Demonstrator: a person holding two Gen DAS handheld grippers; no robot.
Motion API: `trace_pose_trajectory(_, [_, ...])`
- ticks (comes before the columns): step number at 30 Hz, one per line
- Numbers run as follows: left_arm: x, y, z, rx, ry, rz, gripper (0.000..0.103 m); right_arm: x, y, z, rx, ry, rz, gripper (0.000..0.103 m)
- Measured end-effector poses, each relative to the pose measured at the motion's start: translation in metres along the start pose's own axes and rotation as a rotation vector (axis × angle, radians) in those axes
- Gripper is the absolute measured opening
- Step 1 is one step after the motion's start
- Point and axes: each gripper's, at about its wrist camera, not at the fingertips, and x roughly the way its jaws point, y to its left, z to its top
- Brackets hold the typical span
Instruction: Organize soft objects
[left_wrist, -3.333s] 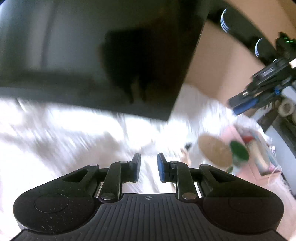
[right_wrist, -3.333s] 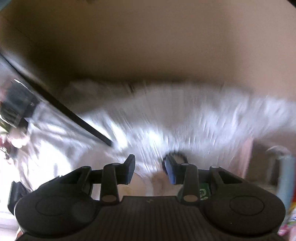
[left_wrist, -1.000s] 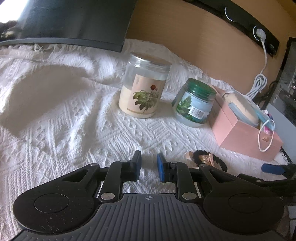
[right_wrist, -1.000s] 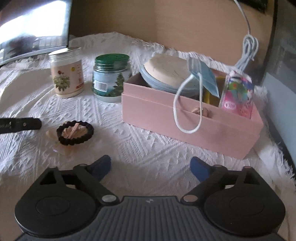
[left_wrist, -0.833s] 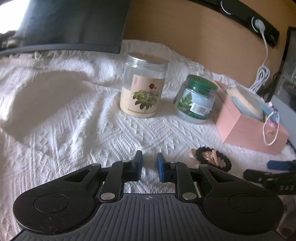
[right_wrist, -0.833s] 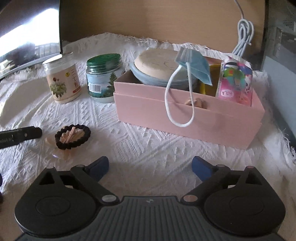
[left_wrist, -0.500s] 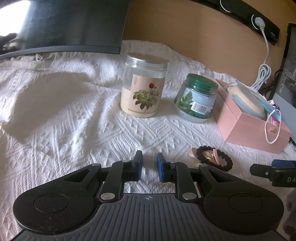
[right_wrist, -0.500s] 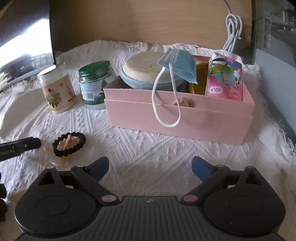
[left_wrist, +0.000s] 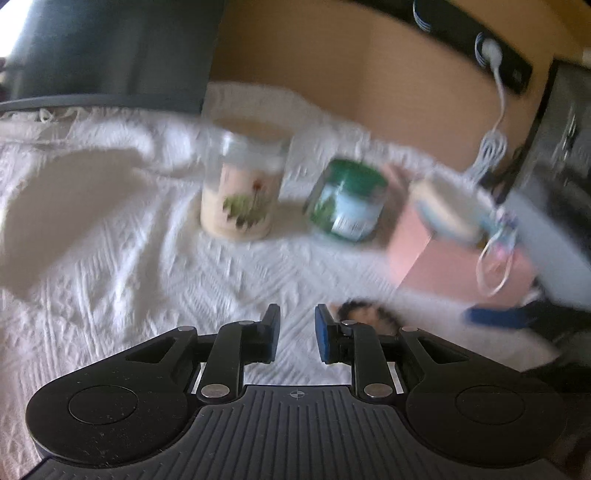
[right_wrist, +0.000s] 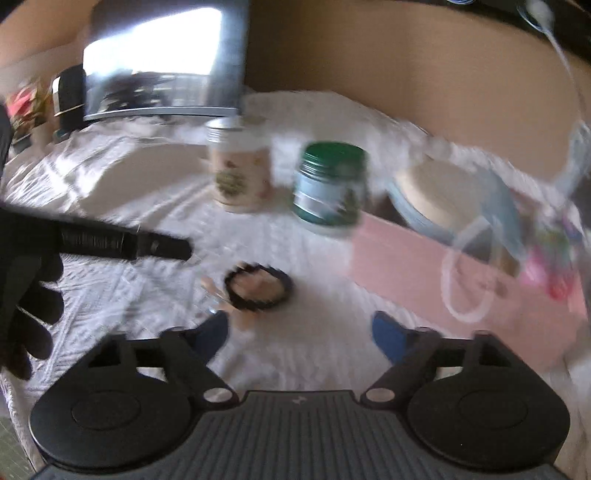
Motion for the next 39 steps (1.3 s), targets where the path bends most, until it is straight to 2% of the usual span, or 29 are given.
trace_pose_trajectory(2, [-0.006,-0.002,0.01,-0.01,0.003,0.005,0.023,0.007,0.008,0.007,-0.033,-0.014,0.014,0.056])
trace_pose_trajectory(5, [-0.013,-0.008,0.018,0.011,0.003,0.01,0.023,0.019,0.017,0.013,-0.057,-0.002,0.035,0.049])
trace_pose_trajectory(6, [-0.016,-0.009,0.02,0.019,0.006,-0.006,0.023,0.022,0.019,0.014,-0.065,0.004,0.048,0.042])
trace_pose_trajectory(7, [-0.02,-0.011,0.02,0.027,0.009,-0.023,0.023,0.023,0.023,0.015,-0.081,0.009,0.056,0.039])
trace_pose_trajectory(9, [-0.022,-0.013,0.019,0.043,0.021,-0.039,0.023,0.025,0.034,0.014,-0.126,0.021,0.065,0.039])
trace_pose_trajectory(10, [-0.022,-0.013,0.017,0.043,0.032,-0.044,0.023,0.025,0.037,0.013,-0.147,0.031,0.07,0.028])
trace_pose_trajectory(11, [-0.021,-0.013,0.014,0.04,0.047,-0.049,0.023,0.024,0.043,0.011,-0.176,0.042,0.058,0.008])
trace_pose_trajectory(13, [-0.02,-0.013,0.01,0.038,0.07,-0.065,0.023,0.019,0.043,0.013,-0.179,0.041,0.021,0.007])
trace_pose_trajectory(18, [-0.011,-0.012,0.012,0.018,0.083,-0.094,0.023,-0.045,0.001,0.028,0.009,-0.051,0.039,0.007])
trace_pose_trajectory(20, [-0.004,-0.019,0.016,0.033,0.098,-0.117,0.023,-0.064,-0.015,0.028,0.042,-0.069,0.0,0.007])
trace_pose_trajectory(22, [0.001,-0.03,0.018,0.078,0.102,-0.134,0.023,-0.075,-0.029,0.021,0.062,-0.054,-0.076,0.007])
trace_pose_trajectory(24, [0.01,-0.046,0.019,0.142,0.119,-0.12,0.023,-0.076,-0.044,0.012,0.114,-0.013,-0.124,0.007])
trace_pose_trajectory(27, [0.03,-0.062,0.015,0.226,0.165,-0.047,0.023,-0.072,-0.057,0.002,0.181,0.05,-0.155,0.007])
trace_pose_trajectory(29, [0.045,-0.066,0.01,0.233,0.218,0.002,0.023,-0.072,-0.057,-0.004,0.19,0.066,-0.164,0.007])
trace_pose_trajectory(32, [0.05,-0.071,0.009,0.242,0.22,-0.011,0.024,-0.078,-0.054,-0.01,0.189,0.075,-0.163,0.007])
trace_pose_trajectory(34, [0.056,-0.076,0.008,0.256,0.267,-0.027,0.024,-0.082,-0.052,-0.014,0.194,0.079,-0.162,0.007])
trace_pose_trajectory(36, [0.06,-0.079,0.006,0.263,0.286,-0.053,0.032,-0.088,-0.051,-0.018,0.206,0.084,-0.16,0.007])
trace_pose_trajectory(39, [0.064,-0.083,0.008,0.291,0.293,-0.061,0.033,-0.091,-0.05,-0.023,0.212,0.092,-0.165,0.007])
